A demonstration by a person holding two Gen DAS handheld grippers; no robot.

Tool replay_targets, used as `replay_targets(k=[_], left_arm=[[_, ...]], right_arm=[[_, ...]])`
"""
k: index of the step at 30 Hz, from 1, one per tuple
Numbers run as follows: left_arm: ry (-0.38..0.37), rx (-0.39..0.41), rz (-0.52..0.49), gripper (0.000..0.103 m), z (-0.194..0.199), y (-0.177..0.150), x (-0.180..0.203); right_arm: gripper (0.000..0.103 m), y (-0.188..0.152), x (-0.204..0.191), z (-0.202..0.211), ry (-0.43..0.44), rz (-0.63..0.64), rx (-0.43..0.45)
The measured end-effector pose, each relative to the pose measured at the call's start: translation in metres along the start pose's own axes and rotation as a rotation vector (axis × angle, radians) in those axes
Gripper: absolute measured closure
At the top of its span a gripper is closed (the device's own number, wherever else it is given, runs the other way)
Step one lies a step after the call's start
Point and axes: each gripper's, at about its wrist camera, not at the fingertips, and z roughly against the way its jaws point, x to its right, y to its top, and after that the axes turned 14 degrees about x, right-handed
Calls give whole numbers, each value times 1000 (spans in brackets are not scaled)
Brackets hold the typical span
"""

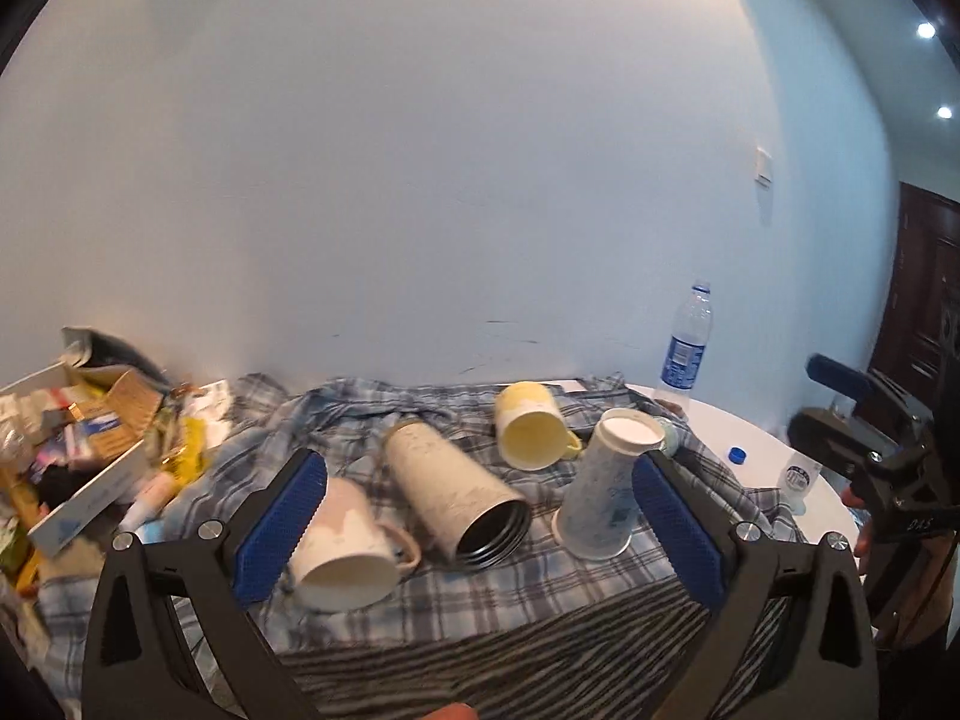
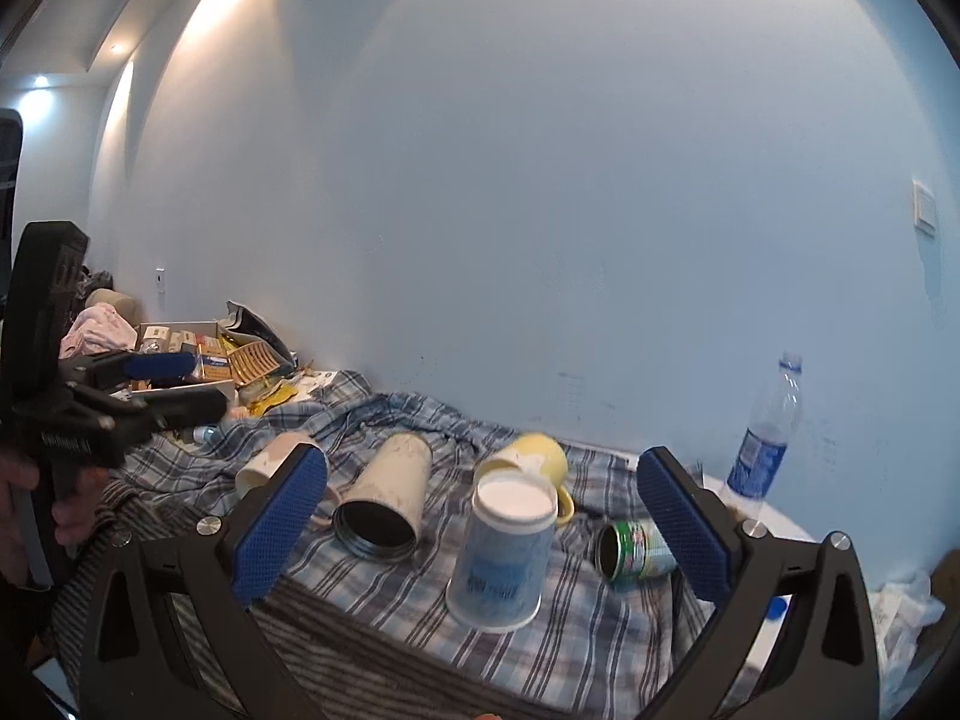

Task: Flip cup upside down

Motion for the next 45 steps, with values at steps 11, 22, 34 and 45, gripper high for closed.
replay_targets(k=[11, 22, 34, 45], left_arm=[[123, -59, -65, 0, 28, -49, -15], [148, -105, -89, 0, 4, -84, -12], [220, -149, -134, 0, -10, -113, -11], [219, -163, -122, 0, -13, -114, -13]], right_arm=[[0, -19, -6, 34, -20, -66, -30], [0, -78, -11, 10, 16, -114, -127], [0, -111, -16, -10, -23, -89, -231], [0, -111, -18, -12, -20, -82, -242]])
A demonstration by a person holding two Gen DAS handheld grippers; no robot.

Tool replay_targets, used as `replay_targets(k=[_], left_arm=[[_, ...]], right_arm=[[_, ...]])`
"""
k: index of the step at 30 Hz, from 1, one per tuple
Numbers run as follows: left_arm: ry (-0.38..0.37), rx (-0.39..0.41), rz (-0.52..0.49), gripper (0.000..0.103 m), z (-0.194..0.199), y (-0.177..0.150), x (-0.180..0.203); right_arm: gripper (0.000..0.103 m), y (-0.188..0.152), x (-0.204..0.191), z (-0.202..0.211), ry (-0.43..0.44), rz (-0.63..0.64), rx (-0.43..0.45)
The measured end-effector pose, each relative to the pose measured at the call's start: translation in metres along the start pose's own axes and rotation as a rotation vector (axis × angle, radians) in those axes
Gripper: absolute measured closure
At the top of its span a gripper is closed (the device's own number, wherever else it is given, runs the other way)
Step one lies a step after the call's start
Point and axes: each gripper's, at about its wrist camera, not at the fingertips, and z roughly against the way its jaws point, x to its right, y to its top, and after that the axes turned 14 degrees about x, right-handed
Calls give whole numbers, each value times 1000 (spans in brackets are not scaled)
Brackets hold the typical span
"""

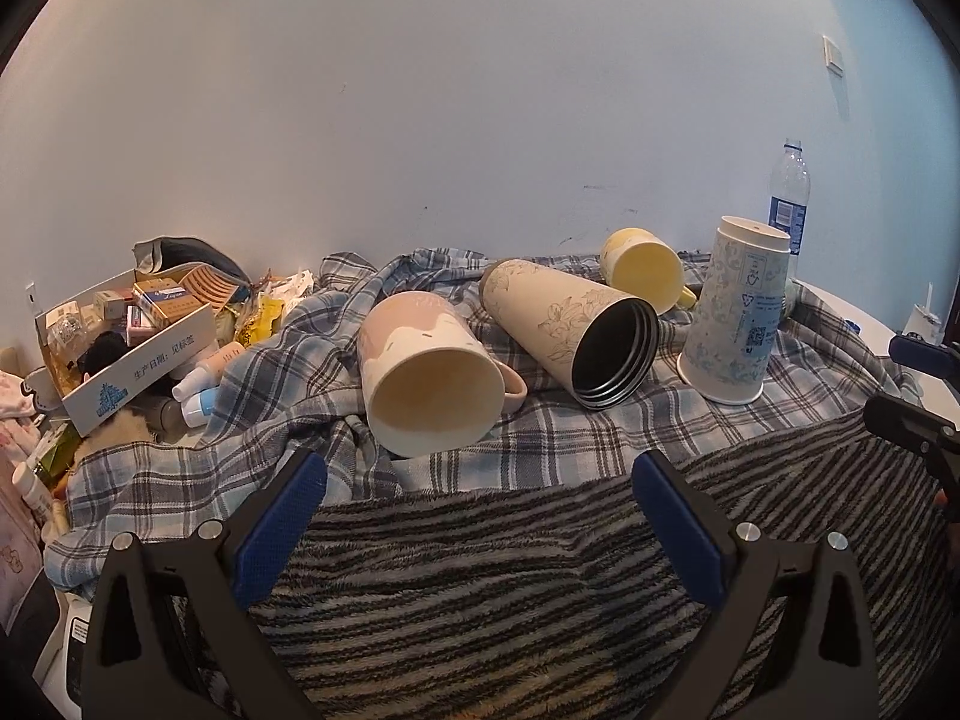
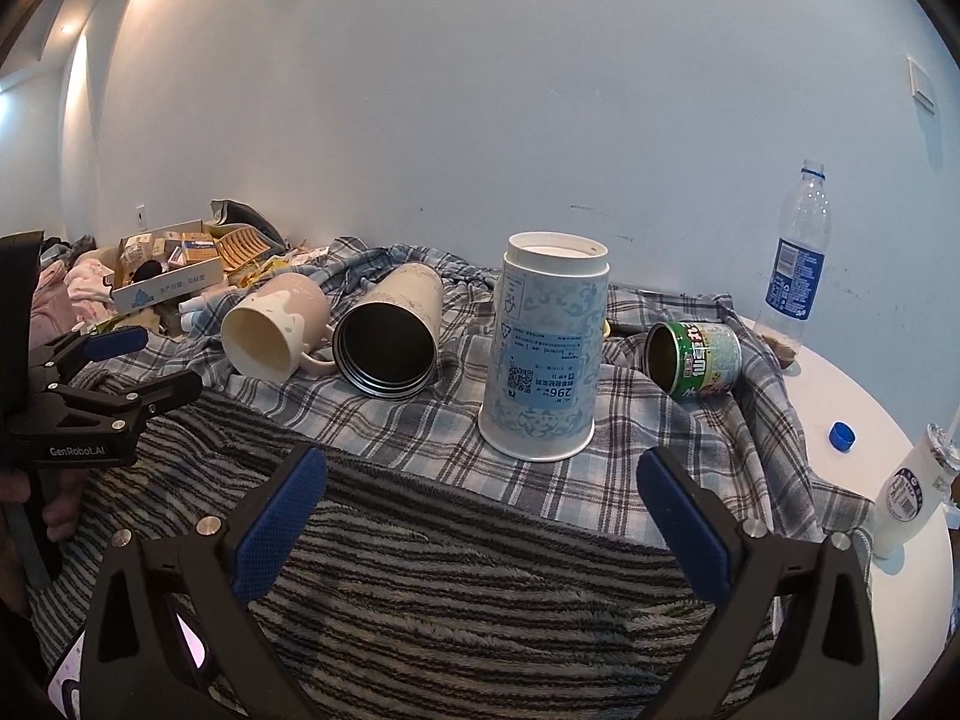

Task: Flip cup upside down

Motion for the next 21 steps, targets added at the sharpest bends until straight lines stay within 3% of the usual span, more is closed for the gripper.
replay_targets(k=[21], left_arm=[[-4, -8, 2, 0, -1, -1, 1]], right_arm=[[0, -1, -1, -3, 3, -4, -17]])
